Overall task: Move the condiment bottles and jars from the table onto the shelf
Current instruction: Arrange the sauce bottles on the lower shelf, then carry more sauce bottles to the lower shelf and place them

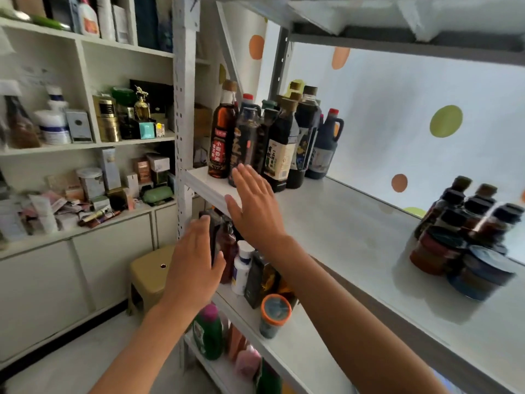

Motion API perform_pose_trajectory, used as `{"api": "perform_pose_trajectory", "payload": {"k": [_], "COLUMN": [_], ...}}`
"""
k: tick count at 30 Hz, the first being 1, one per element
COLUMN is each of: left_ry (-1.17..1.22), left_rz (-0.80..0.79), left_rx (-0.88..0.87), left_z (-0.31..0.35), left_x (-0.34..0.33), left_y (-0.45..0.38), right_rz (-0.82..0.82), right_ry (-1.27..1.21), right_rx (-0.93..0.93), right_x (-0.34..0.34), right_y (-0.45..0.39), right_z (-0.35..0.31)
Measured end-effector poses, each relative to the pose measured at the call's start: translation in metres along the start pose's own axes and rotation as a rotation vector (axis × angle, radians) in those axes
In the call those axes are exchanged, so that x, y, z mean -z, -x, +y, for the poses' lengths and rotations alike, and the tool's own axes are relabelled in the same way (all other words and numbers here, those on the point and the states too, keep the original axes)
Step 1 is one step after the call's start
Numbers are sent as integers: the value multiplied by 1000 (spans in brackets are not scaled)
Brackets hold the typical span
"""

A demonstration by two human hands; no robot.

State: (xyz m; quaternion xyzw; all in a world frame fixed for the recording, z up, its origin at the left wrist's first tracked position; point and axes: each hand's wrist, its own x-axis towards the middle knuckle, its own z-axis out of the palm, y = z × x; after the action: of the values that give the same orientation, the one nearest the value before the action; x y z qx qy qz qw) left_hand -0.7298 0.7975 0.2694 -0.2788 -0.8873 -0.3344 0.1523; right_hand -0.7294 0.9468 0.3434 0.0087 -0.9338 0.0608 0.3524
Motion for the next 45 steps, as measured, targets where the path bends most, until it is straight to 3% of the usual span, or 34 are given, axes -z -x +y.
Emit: {"api": "perform_pose_trajectory", "payload": {"k": [7, 16, 31, 45], "left_ry": [-172, -332, -207, -142], "left_rz": [36, 68, 222, -7], "left_rx": [142, 347, 515, 877], "left_z": [-13, -70, -211, -385], "left_x": [7, 55, 70, 11], "left_y": [45, 110, 164, 302], "right_rz": [-174, -258, -454, -920], "right_ry": [-130, -345, -447, -459], "right_rx": [141, 288, 334, 181], "right_x": [-26, -76, -196, -366], "right_y": [47, 79, 101, 234], "right_z": [-33, -119, -237, -352]}}
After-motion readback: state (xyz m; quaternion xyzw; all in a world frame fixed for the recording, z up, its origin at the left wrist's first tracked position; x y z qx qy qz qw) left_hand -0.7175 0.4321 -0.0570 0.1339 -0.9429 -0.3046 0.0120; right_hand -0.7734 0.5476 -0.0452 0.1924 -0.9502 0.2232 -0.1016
